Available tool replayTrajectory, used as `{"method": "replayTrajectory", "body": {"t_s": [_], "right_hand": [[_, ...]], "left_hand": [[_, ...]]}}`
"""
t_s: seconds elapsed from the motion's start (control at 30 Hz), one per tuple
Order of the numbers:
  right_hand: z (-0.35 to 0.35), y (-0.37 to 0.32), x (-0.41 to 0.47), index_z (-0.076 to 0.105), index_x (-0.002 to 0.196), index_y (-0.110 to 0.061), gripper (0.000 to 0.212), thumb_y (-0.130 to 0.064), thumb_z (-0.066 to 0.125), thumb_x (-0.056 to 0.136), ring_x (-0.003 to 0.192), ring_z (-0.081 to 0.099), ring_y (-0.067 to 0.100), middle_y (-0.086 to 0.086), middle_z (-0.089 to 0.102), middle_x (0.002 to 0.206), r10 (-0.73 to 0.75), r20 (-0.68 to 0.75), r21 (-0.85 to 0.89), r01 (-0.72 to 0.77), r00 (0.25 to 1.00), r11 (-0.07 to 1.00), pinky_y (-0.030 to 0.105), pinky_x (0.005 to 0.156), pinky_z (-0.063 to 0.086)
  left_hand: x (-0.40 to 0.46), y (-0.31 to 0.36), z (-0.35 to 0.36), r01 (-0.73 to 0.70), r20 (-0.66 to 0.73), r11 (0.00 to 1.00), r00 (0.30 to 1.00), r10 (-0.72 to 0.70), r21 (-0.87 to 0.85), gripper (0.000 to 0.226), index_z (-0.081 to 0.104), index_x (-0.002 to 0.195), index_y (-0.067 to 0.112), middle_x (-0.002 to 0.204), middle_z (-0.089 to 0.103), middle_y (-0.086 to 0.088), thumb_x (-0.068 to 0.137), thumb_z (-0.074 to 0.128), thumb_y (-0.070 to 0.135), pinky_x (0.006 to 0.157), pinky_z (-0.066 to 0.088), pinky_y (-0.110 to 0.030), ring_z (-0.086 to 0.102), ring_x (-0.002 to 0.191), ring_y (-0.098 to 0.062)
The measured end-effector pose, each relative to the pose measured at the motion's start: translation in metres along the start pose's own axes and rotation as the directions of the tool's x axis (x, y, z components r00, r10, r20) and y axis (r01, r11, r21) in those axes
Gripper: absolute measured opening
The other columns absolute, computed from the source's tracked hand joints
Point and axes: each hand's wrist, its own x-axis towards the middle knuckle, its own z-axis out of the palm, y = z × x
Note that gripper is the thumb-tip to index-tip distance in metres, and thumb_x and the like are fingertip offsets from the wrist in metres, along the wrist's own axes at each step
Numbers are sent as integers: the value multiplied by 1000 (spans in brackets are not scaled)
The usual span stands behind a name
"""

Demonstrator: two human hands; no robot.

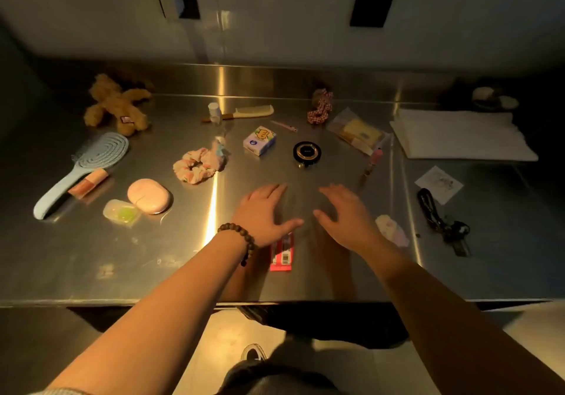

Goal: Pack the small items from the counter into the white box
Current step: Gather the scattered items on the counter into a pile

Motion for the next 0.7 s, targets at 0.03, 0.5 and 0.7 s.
{"method": "replayTrajectory", "body": {"t_s": [0.03,0.5,0.7], "right_hand": [[5,-1,-4,38,141,-25,60,-50,51,88,141,22,23,4,33,151,-36,13,-35,37,999,999,47,113,25],[9,78,-75,14,149,-32,61,-51,32,94,144,-7,32,7,3,159,185,-132,-333,-219,974,917,61,113,4],[14,80,-52,19,148,-30,54,-37,37,97,144,-6,28,5,5,159,66,-65,-211,-79,996,974,52,116,11]], "left_hand": [[-6,-1,1,-25,15,1000,1000,25,4,93,17,147,23,151,28,-5,74,41,77,114,20,-42,25,137,-24],[-48,23,81,44,-19,984,999,-42,173,93,-11,147,21,156,-11,-4,82,35,70,107,-5,-30,2,143,-22],[-1,37,78,-1,30,987,1000,-4,163,93,-8,147,18,156,-11,-6,84,41,66,108,-7,-29,-3,143,-20]]}}
